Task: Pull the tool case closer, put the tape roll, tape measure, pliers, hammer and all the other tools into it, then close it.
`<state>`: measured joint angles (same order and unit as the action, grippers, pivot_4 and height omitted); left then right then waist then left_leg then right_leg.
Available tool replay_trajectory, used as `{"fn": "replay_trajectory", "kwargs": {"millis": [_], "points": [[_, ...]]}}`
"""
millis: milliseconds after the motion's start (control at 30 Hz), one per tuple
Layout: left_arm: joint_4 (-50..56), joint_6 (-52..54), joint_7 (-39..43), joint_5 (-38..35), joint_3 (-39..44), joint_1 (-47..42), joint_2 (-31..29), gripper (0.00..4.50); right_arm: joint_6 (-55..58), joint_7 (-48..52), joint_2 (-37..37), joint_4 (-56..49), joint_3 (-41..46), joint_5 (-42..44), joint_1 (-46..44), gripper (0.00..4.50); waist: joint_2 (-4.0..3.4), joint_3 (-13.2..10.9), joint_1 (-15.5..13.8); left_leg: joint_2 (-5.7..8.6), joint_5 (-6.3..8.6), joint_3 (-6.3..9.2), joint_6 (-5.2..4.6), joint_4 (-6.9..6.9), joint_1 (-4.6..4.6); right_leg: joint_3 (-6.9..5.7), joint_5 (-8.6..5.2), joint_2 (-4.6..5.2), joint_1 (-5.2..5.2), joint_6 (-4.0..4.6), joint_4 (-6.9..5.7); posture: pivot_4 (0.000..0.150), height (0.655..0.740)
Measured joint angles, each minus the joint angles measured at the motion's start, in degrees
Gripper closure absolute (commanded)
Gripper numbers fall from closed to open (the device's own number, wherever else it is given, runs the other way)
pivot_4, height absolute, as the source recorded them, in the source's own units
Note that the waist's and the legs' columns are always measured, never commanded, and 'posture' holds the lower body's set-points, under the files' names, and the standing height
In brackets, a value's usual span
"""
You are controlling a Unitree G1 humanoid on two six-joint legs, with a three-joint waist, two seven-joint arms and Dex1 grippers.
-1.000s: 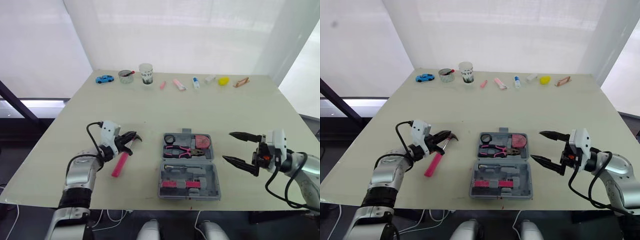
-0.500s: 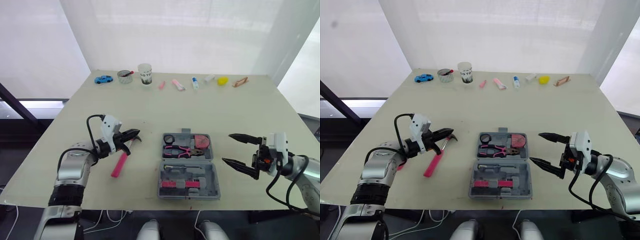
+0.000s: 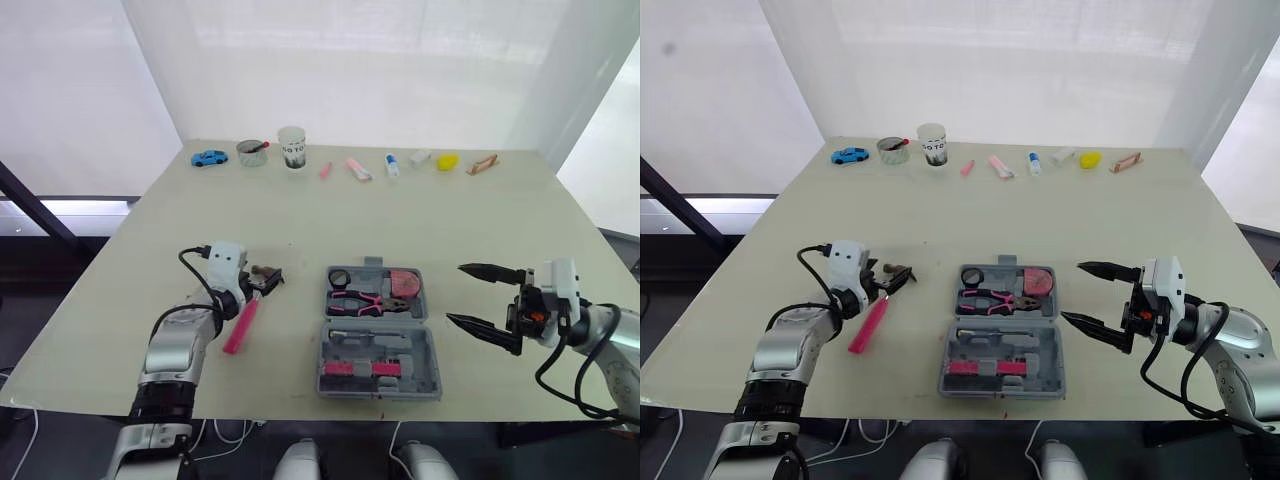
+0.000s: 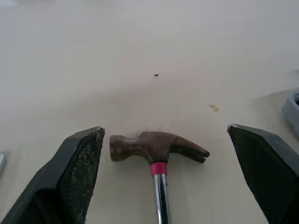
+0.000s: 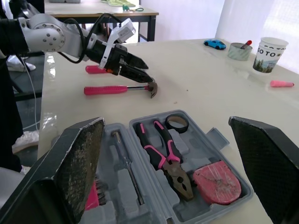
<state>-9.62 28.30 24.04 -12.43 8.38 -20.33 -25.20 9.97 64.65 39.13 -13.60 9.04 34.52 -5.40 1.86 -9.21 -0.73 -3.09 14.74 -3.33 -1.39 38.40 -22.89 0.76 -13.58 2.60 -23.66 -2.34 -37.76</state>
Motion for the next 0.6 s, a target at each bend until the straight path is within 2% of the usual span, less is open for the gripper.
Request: {"fn": "replay_trajectory", "kwargs": {"millis": [167,600], "points": [[-0.2,3.9,-3.0,0.3,-0.1,-0.4,1.5,0.05,0.2,0.0,0.0,0.1,0.0,0.0,0.0,0.0,0.0,0.0,0.0,0.0,0.0,0.01,0.0,0.0,0.01,0.0,0.0,-0.01,0.0,0.0,-0.01,0.15,0.74],[-9.6,3.3,-4.5,3.7,-2.1,-5.7,2.2,0.05,0.6,0.0,0.0,0.2,0.0,-0.4,-0.9,0.0,0.0,0.0,0.0,0.02,0.0,0.01,0.0,0.0,0.01,0.0,0.0,-0.01,0.0,0.0,-0.01,0.15,0.74]]}}
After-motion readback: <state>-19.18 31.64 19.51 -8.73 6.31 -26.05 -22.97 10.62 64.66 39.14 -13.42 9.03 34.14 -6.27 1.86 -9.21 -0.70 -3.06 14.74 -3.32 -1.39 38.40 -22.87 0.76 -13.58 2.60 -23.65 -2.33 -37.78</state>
